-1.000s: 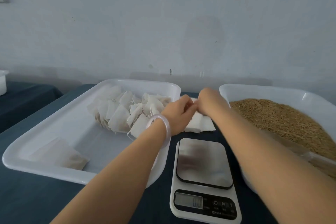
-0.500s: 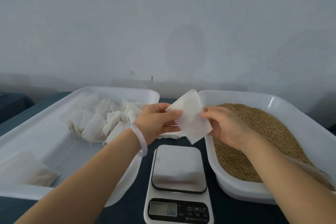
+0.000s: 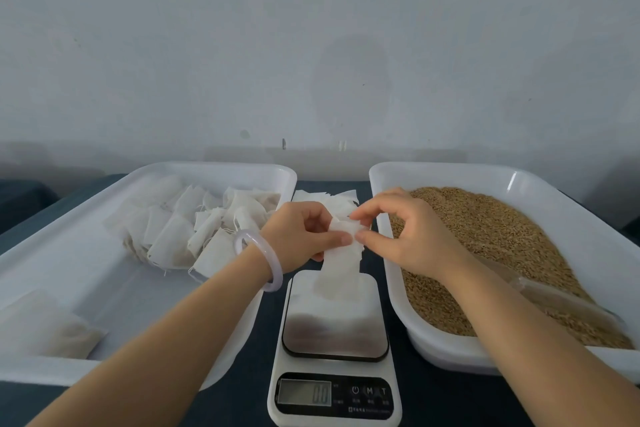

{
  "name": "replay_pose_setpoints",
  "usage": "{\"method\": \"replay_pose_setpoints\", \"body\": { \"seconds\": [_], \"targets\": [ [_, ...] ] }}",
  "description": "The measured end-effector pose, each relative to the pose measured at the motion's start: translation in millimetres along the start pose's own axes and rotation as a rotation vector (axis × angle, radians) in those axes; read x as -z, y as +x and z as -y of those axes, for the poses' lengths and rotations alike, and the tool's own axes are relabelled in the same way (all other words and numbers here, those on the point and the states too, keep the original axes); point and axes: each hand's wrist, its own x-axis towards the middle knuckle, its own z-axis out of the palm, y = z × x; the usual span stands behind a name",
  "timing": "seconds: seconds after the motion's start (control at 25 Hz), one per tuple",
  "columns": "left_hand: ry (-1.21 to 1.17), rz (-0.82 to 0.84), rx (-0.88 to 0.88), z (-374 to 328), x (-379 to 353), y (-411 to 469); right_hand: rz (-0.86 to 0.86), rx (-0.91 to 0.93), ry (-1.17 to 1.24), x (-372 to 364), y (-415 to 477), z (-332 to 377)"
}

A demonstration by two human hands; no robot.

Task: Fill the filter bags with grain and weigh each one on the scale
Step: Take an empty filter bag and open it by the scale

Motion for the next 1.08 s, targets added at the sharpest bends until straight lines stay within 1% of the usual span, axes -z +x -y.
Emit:
{"method": "replay_pose_setpoints", "body": {
  "seconds": [0.12, 0.24, 0.36, 0.44, 0.6, 0.8, 0.92, 1.08],
  "targets": [
    [0.009, 0.057, -0.015, -2, 0, -3, 0.111, -0.046, -0.016, -1, -2, 0],
    [-0.034, 0.131, 0.012, -1, -3, -5, 0.15, -0.077, 0.018, -4, -1, -1],
    [-0.032, 0.109, 0.04, -1, -2, -4, 0.173, -0.106, 0.027, -5, -2, -1],
    [-0.064, 0.126, 0.071, -1, 0, -3, 0.18, -0.095, 0.03, -5, -2, -2],
    [-0.053, 0.252, 0.121, -6, -1, -5, 0.162, -0.103, 0.104, -5, -1, -2],
    [-0.161, 0.289, 0.128, -11, 1, -9, 0.246, -0.136, 0.269, -4, -3, 2],
    [-0.192, 0.347, 0.152, -9, 0, -10, 0.242, -0.126, 0.251, -4, -3, 0],
    [-0.18, 0.344, 0.198, -6, -2, -9, 0.204, -0.106, 0.24, -5, -3, 2]
  ]
}}
